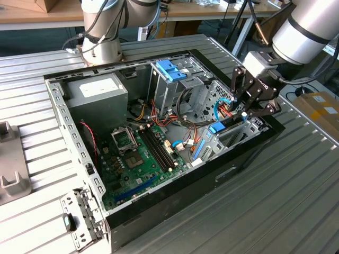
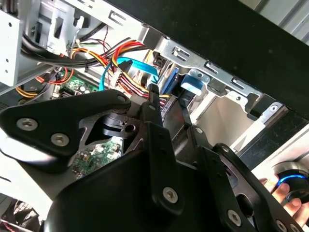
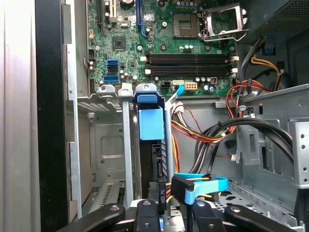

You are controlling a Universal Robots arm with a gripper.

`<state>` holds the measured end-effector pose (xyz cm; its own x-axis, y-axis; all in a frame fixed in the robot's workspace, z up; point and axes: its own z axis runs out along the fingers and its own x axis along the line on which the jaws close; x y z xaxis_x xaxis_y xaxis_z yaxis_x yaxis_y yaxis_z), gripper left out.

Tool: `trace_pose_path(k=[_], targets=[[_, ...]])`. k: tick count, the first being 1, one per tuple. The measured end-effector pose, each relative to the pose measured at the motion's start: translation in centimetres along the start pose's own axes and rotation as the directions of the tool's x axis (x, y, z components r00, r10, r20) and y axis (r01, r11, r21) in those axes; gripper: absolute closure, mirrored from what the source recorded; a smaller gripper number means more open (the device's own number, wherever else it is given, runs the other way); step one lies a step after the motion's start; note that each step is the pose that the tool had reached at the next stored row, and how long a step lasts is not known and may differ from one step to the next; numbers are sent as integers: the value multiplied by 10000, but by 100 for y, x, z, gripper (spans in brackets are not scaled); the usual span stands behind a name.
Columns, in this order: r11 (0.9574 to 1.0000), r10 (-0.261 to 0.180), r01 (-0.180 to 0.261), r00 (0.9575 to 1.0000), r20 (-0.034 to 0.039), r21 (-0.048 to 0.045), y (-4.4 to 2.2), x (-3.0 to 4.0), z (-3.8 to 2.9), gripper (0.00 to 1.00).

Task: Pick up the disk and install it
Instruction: 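Insert the first disk wire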

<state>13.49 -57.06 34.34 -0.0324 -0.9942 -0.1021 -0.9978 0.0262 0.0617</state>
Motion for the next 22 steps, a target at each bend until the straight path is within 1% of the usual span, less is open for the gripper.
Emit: trace_pose_path(k=[1,2,4,5,6,7,8,10,12,14,17,18,22], targets=[[10000,-3,3,10000,44,-2,1,-2,-22,69],[10000,-5,5,10000,72,-3,2,-4,-38,69],[10000,-6,6,9999,101,-4,4,-7,-62,69],[10000,-7,7,9999,104,-4,4,-8,-72,69],[10000,-7,7,9999,116,-4,5,-9,-80,70],[10000,-8,8,9999,126,-4,5,-9,-88,77],[10000,-9,9,9999,142,-5,6,-10,-92,89],[10000,-8,8,9999,169,-9,-5,-9,-92,90],[10000,-7,9,9997,237,-56,-75,-4,-97,90],[10000,-4,7,9997,259,-94,-129,-3,-101,90],[9999,-1,5,9996,270,-129,-202,-5,-106,90],[9999,-1,5,9996,284,-136,-220,-6,-115,90],[9999,-2,7,9994,339,-152,-251,-11,-155,90]])
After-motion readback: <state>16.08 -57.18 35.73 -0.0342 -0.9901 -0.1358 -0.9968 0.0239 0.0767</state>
